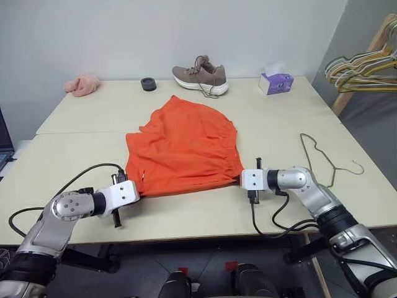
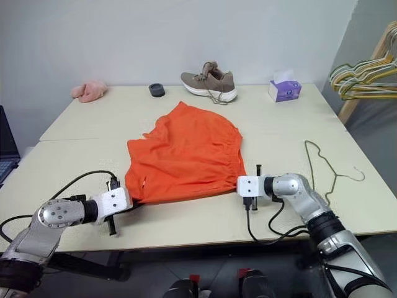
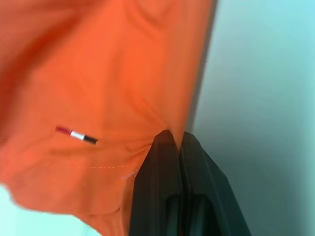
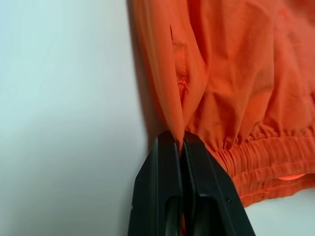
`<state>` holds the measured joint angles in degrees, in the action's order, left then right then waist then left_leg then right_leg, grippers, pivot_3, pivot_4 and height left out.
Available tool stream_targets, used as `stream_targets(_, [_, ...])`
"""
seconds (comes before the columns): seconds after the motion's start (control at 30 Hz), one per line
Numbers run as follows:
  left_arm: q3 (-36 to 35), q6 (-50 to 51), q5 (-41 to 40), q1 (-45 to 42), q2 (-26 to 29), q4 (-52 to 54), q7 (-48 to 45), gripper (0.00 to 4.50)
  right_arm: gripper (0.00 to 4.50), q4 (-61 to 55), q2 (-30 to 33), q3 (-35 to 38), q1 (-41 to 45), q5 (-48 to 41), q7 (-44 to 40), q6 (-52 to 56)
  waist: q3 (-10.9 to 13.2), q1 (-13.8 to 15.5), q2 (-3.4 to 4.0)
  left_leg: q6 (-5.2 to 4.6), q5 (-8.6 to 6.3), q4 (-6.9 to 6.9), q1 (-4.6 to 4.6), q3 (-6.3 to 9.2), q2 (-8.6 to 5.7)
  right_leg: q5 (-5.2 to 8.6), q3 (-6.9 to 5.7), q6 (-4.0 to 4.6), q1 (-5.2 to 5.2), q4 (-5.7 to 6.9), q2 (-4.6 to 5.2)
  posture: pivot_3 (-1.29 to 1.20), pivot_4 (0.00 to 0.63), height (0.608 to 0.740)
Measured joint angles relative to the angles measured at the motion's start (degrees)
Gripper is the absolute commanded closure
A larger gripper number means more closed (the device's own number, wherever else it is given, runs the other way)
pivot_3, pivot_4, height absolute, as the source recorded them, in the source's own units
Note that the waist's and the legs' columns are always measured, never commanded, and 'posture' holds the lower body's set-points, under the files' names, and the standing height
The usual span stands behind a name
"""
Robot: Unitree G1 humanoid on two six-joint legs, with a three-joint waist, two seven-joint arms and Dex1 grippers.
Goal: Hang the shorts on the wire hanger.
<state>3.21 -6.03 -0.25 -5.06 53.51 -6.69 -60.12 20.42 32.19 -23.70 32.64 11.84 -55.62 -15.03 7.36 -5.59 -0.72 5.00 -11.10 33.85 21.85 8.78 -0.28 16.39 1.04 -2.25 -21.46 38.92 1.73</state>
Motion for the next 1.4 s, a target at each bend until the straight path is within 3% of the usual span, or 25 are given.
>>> stream_targets(0.27, [0.9,12.2,-8.3,10.3,10.0,16.7,-13.5,4.50,4.47,-15.8,9.6,0.0,-5.3,-8.7,-15.1,8.3,0.1,-0.7,0.10,0.00,-0.04,-0.01,0.01,0.00,0.05,0.10,-0.01,0.08,-0.01,0.02,-0.01,-0.12,0.056,0.740])
stream_targets(0.43, [0.9,17.8,-11.6,13.5,10.4,22.0,-15.0,4.50,4.47,-24.0,14.6,-0.1,-9.4,-11.6,-20.4,15.0,0.1,-0.7,0.11,0.00,-0.04,0.00,-0.04,0.02,0.08,0.29,-0.05,0.41,-0.01,0.06,-0.01,-0.12,0.055,0.740])
stream_targets(0.67, [0.9,19.1,-12.1,13.6,10.9,22.5,-15.1,4.50,4.47,-27.0,14.9,-0.1,-10.2,-12.7,-20.8,18.9,0.1,-0.8,0.10,0.01,-0.04,0.03,-0.04,0.00,0.08,0.28,-0.04,0.41,-0.02,0.06,-0.01,-0.12,0.054,0.740])
stream_targets(0.83, [0.7,23.1,-13.5,13.3,9.2,22.9,-12.7,3.31,3.13,-27.6,16.3,-0.1,-10.2,-13.7,-23.9,20.5,0.1,-0.8,0.10,0.02,-0.05,0.02,0.03,-0.01,0.07,0.23,-0.05,0.30,-0.05,0.04,-0.01,-0.12,0.052,0.740])
stream_targets(1.03, [-0.5,27.5,-16.9,13.5,7.7,25.8,-11.4,1.45,0.99,-28.4,17.3,0.2,-10.2,-15.6,-25.8,21.6,0.1,-0.6,0.09,0.02,-0.05,0.08,-0.02,0.02,0.08,0.26,-0.07,0.36,0.01,0.06,-0.01,-0.11,0.053,0.740])
stream_targets(1.13, [-2.7,30.0,-20.0,13.7,6.9,28.1,-11.2,0.54,0.02,-30.9,17.0,4.4,-10.8,-22.3,-25.6,28.6,0.1,-0.6,0.09,0.02,-0.05,0.10,-0.02,0.01,0.07,0.26,-0.04,0.35,0.03,0.06,0.00,-0.11,0.056,0.740])
stream_targets(1.2, [-4.0,31.3,-22.3,13.2,5.3,29.6,-10.2,0.02,0.00,-32.0,15.4,8.3,-10.8,-26.4,-23.3,33.4,0.1,-0.4,0.07,0.02,-0.05,0.10,-0.02,0.01,0.07,0.26,-0.05,0.35,0.03,0.05,0.00,-0.11,0.058,0.740])
stream_targets(1.4, [-4.8,33.1,-25.9,8.1,-1.1,31.6,-5.4,0.02,0.00,-29.3,5.3,22.2,-10.9,-30.9,-3.0,43.4,0.1,-0.1,0.05,0.02,-0.04,0.11,0.01,-0.02,0.06,0.23,-0.01,0.32,0.02,0.06,-0.02,-0.12,0.061,0.740])
